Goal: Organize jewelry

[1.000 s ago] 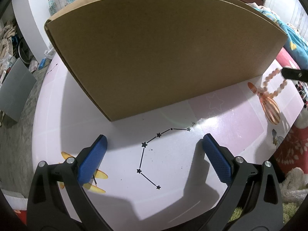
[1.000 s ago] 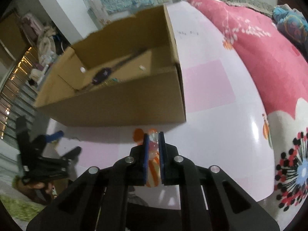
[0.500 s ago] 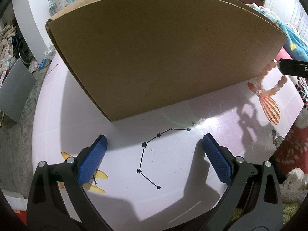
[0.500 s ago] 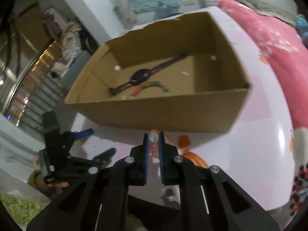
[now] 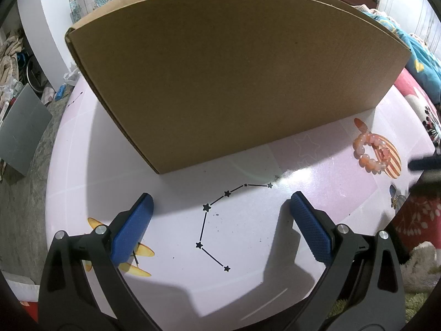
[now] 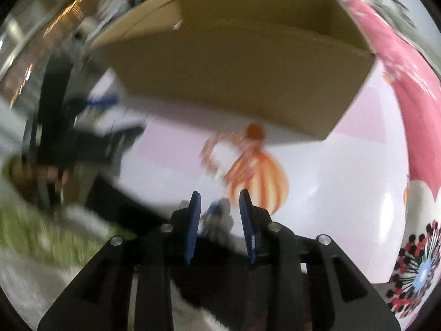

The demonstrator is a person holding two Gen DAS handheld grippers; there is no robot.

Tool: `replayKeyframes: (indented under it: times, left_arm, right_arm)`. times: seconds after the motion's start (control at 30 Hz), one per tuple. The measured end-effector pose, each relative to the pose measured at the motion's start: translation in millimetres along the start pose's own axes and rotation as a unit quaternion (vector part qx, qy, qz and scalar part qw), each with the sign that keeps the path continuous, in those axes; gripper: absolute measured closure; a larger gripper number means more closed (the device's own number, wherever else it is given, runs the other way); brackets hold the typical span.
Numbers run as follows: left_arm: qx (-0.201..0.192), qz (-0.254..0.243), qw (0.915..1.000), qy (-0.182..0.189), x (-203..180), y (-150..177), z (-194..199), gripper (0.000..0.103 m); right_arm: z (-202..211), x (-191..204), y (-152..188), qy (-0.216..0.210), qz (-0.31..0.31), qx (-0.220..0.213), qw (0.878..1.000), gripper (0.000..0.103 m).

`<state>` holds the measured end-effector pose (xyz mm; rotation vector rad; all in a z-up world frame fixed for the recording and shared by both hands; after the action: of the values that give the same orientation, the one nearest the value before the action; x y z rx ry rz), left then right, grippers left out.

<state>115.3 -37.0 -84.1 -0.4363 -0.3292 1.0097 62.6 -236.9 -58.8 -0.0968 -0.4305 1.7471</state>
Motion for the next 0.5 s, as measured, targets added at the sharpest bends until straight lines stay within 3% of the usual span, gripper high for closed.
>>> replayKeyframes:
  times: [0.27,0.5]
  left_arm:
    - [0.003,0.000,1.0000,0.001,0.0,-2.2,0.1,0.007]
    - [0.003,0.000,1.0000,0.000,0.3,-1.9,-0.5,0.007]
  right_arm:
    - [-14.3,12.7,10.2,0.030,0.066,0.007,0.997,0.075]
    - [-26.7,29.0,14.3,0.056,0.103,0.009,0.993,0.087]
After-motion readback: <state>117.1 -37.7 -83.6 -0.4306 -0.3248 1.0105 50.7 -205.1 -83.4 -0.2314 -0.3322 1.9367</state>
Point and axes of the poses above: each gripper's, at about its wrist camera, not at the fingertips, and z roughly against the way its jaws point, x to its left, y to its underside, the point moved 4 cm from there along -z, roughly the way its jaws point, and after that the axes turned 7 degrees about -z, right-handed, at the moved point
